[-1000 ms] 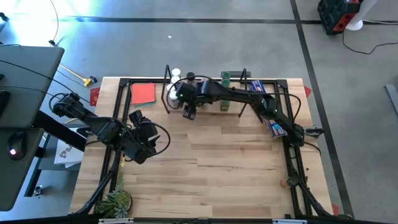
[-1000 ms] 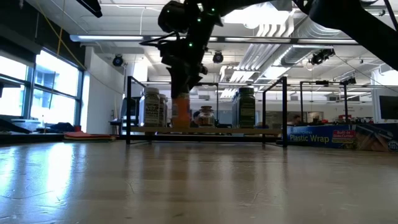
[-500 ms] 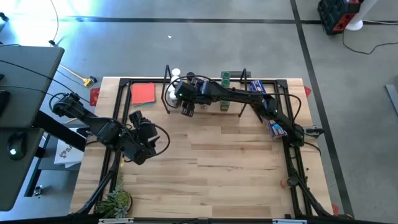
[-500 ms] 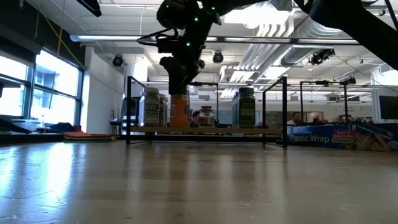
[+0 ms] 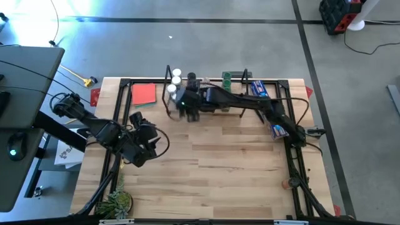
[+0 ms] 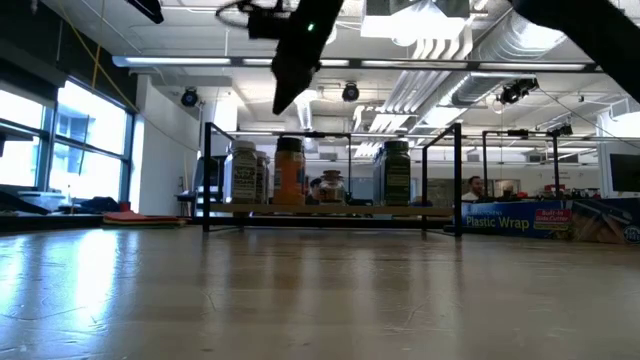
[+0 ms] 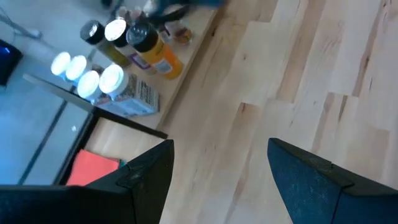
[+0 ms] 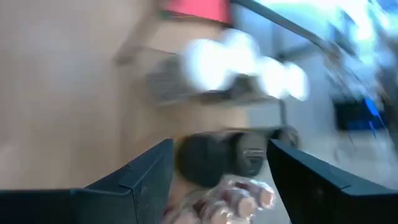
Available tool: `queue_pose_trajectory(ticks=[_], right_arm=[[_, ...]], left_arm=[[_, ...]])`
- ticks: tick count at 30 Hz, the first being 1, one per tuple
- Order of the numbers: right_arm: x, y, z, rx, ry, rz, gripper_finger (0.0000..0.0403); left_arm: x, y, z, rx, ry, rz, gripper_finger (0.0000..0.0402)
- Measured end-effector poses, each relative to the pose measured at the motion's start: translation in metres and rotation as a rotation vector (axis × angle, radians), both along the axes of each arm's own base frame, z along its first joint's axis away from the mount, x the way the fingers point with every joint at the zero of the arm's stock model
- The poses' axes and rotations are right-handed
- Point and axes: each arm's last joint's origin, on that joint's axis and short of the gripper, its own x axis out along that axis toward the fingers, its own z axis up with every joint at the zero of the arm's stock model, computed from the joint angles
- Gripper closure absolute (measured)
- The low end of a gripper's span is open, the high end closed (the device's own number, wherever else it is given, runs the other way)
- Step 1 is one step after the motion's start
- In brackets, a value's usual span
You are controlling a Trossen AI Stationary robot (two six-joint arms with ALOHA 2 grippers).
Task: Shelf spices
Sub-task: Put the black seasoning bottle on the shelf aligned with the other black seasoning bottle
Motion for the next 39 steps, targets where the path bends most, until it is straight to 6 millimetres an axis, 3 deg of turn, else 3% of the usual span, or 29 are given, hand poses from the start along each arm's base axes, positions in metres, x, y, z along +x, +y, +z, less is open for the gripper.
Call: queue_pose_trajectory(ticks=[2, 5, 12, 16, 23, 30, 35, 39], right_arm=[[-0.010, 0.013, 0.005, 0.095, 0.042, 0.142, 0.0151], [-0.021, 0.024, -0.008, 0.252, 0.082, 0.241, 0.0151], [-0.023, 0.017, -0.075, 0.238, -0.011, 0.156, 0.0152], [-0.023, 0.010, -0.091, 0.177, -0.071, 0.092, 0.0160], [-0.028, -0.023, -0.094, 0.166, -0.095, 0.006, 0.0174], [-0.029, -0.039, -0.092, 0.158, -0.126, -0.020, 0.0174], [-0.029, -0.036, -0.090, 0.165, -0.112, -0.021, 0.0174], [-0.034, -0.015, -0.064, 0.172, -0.109, 0.018, 0.0174]], left_arm=[[-0.003, -0.003, 0.001, 0.022, -0.011, -0.017, 0.0147], [-0.010, -0.005, 0.003, 0.034, -0.025, -0.019, 0.0147], [-0.023, -0.004, 0.006, 0.096, -0.063, 0.017, 0.0147], [-0.023, -0.004, 0.006, 0.096, -0.063, 0.020, 0.0147], [-0.023, -0.004, 0.006, 0.097, -0.067, 0.022, 0.0147], [-0.023, -0.004, 0.006, 0.093, -0.073, 0.028, 0.0147], [-0.023, -0.004, 0.006, 0.088, -0.077, 0.032, 0.0147], [-0.023, -0.004, 0.006, 0.084, -0.078, 0.034, 0.0147]])
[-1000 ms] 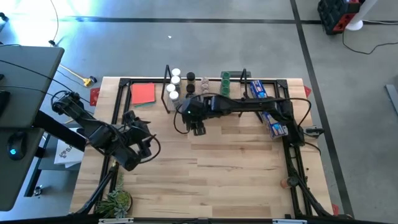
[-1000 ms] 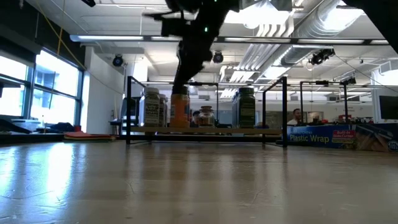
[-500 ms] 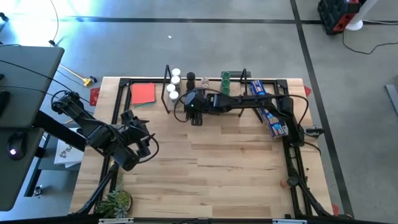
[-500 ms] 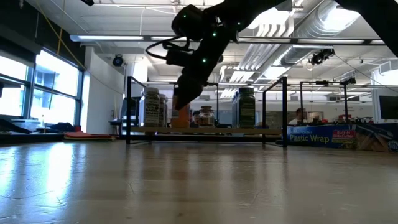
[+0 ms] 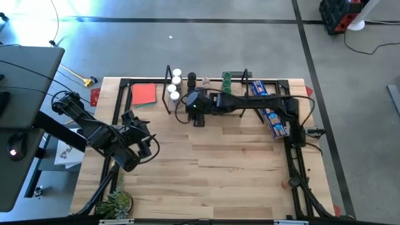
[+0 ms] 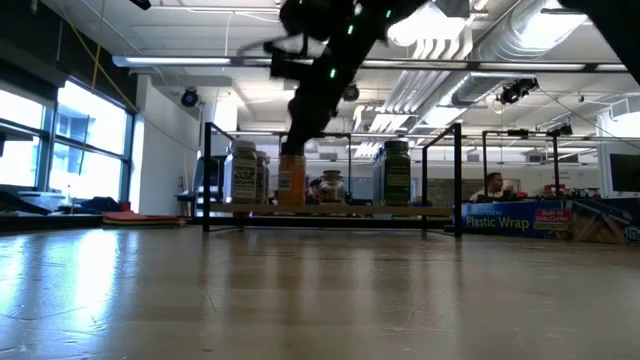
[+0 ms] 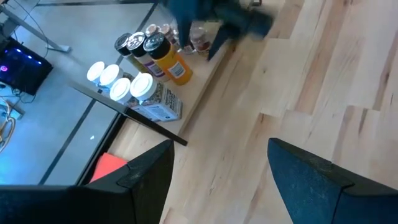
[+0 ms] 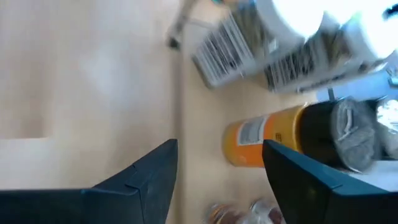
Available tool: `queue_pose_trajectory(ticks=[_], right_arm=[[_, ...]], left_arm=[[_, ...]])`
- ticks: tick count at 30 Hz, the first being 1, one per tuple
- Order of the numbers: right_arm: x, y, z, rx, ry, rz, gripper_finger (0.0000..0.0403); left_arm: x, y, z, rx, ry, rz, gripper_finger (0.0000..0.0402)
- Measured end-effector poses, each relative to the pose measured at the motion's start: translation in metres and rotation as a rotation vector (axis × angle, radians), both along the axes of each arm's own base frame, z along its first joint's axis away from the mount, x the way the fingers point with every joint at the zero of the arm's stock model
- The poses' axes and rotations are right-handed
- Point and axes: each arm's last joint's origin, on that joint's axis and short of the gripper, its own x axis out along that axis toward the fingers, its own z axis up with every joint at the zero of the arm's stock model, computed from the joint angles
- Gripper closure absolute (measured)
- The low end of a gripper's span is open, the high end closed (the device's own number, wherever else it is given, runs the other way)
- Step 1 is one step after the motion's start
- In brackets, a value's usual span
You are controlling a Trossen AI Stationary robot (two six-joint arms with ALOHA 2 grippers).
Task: Shelf spices
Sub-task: Put the black seasoning bottle on the shelf aligned with the other black seasoning bottle
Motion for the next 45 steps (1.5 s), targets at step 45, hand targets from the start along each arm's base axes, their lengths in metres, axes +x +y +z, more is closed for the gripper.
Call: queue_pose_trajectory(ticks=[45], right_arm=[[-0.302, 0.309, 0.000, 0.422, 0.961, -0.397, 0.0064]], left_arm=[[-0.007, -0.087, -0.037, 0.150, -0.160, -0.199, 0.0147]])
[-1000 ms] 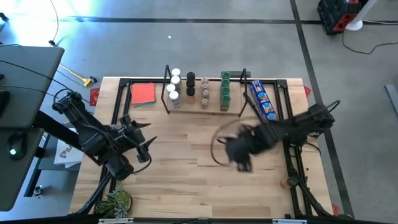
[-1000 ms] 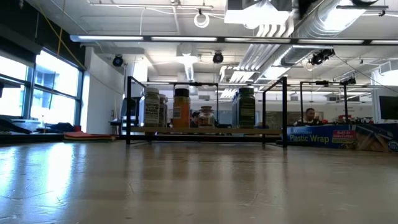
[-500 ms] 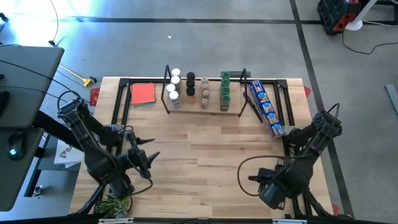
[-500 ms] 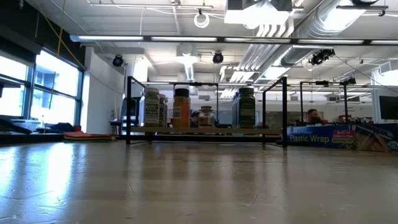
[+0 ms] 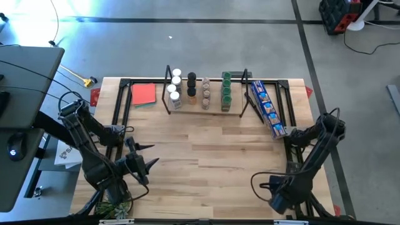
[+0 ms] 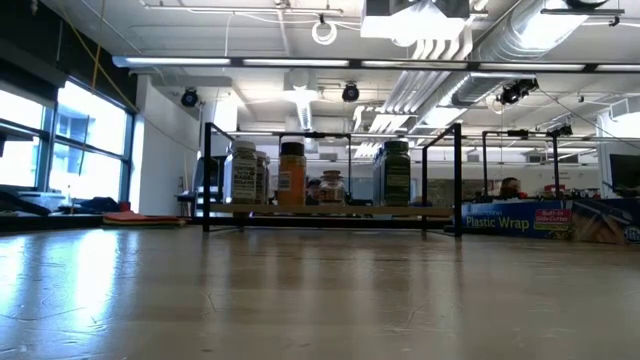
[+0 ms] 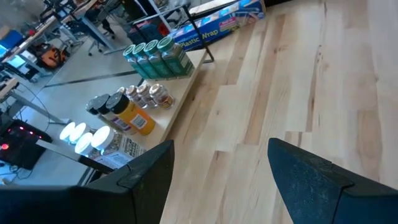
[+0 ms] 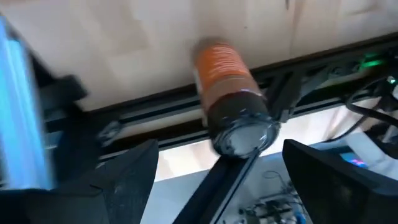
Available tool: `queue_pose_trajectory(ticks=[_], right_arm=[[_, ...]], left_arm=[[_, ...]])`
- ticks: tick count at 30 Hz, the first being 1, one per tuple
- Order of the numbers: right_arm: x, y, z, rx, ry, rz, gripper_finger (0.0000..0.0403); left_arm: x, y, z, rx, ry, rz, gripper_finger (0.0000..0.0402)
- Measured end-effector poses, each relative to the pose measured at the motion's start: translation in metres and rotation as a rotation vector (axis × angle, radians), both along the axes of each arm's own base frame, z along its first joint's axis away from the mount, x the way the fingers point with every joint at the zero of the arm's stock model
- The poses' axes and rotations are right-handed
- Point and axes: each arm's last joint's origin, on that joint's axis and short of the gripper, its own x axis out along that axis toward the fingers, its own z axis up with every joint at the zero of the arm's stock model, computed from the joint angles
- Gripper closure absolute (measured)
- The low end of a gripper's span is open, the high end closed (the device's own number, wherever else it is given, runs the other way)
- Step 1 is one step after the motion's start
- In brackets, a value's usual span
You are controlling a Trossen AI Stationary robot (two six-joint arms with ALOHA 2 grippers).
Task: Shelf spices
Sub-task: Put the black seasoning bottle on the shelf aligned with the other black seasoning bottle
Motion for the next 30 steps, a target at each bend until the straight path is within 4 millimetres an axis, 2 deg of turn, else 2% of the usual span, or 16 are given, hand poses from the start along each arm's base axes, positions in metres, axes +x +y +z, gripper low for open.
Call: queue_pose_trajectory(ticks=[6, 12, 15, 19, 21, 23, 25, 27, 30], right_arm=[[-0.008, -0.010, -0.025, -0.036, 0.057, 0.060, 0.0064], [-0.009, -0.010, -0.042, 0.034, 0.054, 0.063, 0.0077], [-0.009, -0.010, -0.044, 0.031, 0.048, 0.039, 0.0116], [-0.008, -0.010, -0.043, 0.008, 0.064, -0.036, 0.0204], [-0.002, -0.011, -0.040, 0.009, 0.061, -0.086, 0.0217], [0.013, -0.012, -0.032, 0.041, 0.033, -0.137, 0.0217], [0.036, -0.019, -0.019, 0.083, -0.029, -0.181, 0.0217], [0.066, -0.034, -0.003, 0.108, -0.132, -0.224, 0.0217], [0.119, -0.066, 0.022, 0.090, -0.298, -0.285, 0.0217]], left_arm=[[0.000, 0.000, 0.000, -0.011, 0.002, 0.004, 0.0147], [0.000, 0.000, 0.000, -0.021, 0.001, 0.006, 0.0147], [0.000, 0.000, 0.000, -0.023, 0.000, 0.005, 0.0147], [0.000, 0.000, 0.000, -0.024, 0.001, 0.006, 0.0147], [0.000, 0.000, 0.000, -0.021, 0.001, 0.006, 0.0147], [0.000, 0.001, 0.000, -0.012, 0.005, 0.006, 0.0147], [-0.001, 0.001, 0.000, -0.006, 0.000, 0.010, 0.0147], [-0.001, 0.002, 0.001, -0.011, -0.002, 0.015, 0.0147], [-0.002, 0.003, 0.002, -0.019, 0.001, 0.018, 0.0147]])
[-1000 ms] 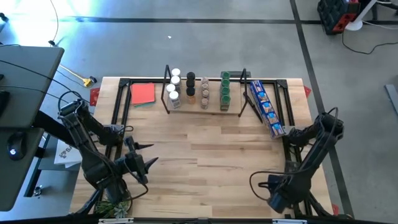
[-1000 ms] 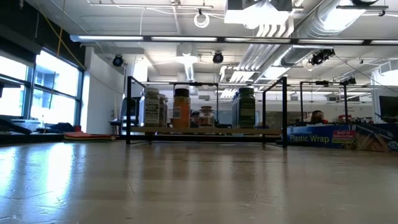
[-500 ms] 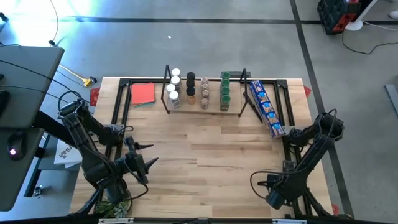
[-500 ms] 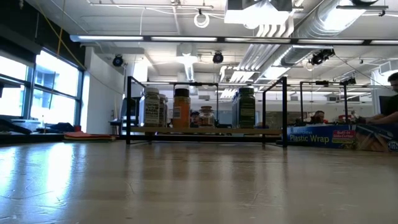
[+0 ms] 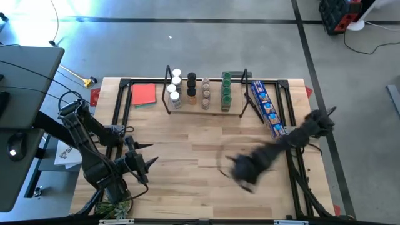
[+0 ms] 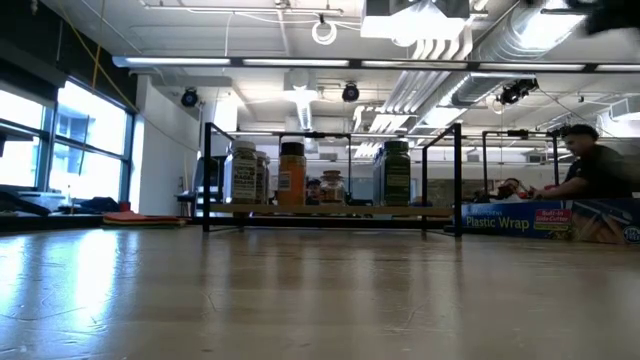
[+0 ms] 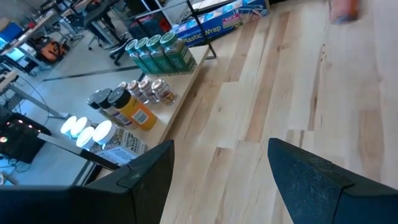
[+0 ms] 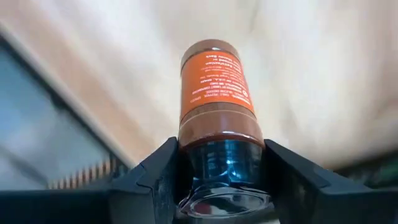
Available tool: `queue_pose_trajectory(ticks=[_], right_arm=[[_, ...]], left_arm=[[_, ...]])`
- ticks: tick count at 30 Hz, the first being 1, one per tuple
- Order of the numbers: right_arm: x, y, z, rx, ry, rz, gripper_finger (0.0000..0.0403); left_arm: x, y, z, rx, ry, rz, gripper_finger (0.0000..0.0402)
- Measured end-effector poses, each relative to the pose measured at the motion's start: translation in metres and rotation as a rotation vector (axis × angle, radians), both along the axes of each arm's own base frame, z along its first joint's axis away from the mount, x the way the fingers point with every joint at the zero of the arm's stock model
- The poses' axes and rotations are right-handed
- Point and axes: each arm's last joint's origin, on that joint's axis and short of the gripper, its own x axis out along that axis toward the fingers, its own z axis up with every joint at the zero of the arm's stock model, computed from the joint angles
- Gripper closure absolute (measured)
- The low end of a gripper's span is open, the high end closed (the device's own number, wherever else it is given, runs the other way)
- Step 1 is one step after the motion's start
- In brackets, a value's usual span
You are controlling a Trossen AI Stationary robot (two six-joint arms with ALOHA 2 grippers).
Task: Shelf spices
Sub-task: Put the black seasoning bottle on the shelf aligned with the other black seasoning bottle
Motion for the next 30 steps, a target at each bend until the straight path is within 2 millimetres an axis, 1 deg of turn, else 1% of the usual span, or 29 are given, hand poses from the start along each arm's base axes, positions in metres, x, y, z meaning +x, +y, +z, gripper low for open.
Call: queue_pose_trajectory(ticks=[3, 5, 7, 10, 12, 14, 17, 20, 23, 24, 28, 30], right_arm=[[0.052, -0.035, 0.016, -0.053, -0.073, 0.020, 0.0217], [0.084, -0.057, 0.016, -0.053, -0.067, 0.051, 0.0217], [0.113, -0.074, 0.007, -0.050, -0.045, 0.110, 0.0217], [0.152, -0.093, -0.009, -0.033, -0.061, 0.181, 0.0217], [0.173, -0.104, -0.018, -0.044, -0.089, 0.202, 0.0217], [0.189, -0.115, -0.026, -0.065, -0.104, 0.216, 0.0217], [0.202, -0.129, -0.042, -0.075, -0.143, 0.205, 0.0217], [0.202, -0.140, -0.047, -0.072, -0.144, 0.180, 0.0217], [0.205, -0.144, -0.047, -0.125, -0.173, 0.178, 0.0214], [0.207, -0.144, -0.046, -0.144, -0.192, 0.178, 0.0199], [0.214, -0.145, -0.039, -0.193, -0.264, 0.177, 0.0119], [0.216, -0.145, -0.031, -0.215, -0.295, 0.175, 0.0094]], left_arm=[[-0.002, 0.000, 0.000, -0.008, 0.009, -0.003, 0.0147], [-0.003, 0.000, 0.000, -0.019, 0.010, -0.001, 0.0147], [-0.005, -0.001, 0.000, -0.030, 0.010, -0.002, 0.0147], [-0.007, -0.003, 0.000, -0.039, 0.011, -0.008, 0.0147], [-0.008, -0.004, 0.000, -0.046, 0.011, -0.011, 0.0147], [-0.010, -0.005, 0.000, -0.050, 0.009, -0.016, 0.0147], [-0.011, -0.006, 0.000, -0.056, 0.004, -0.020, 0.0147], [-0.012, -0.007, 0.000, -0.059, 0.001, -0.023, 0.0147], [-0.012, -0.007, 0.000, -0.062, -0.003, -0.020, 0.0147], [-0.012, -0.007, 0.000, -0.062, -0.004, -0.021, 0.0147], [-0.012, -0.007, 0.000, -0.062, -0.006, -0.020, 0.0147], [-0.012, -0.007, 0.000, -0.068, -0.008, -0.019, 0.0147]])
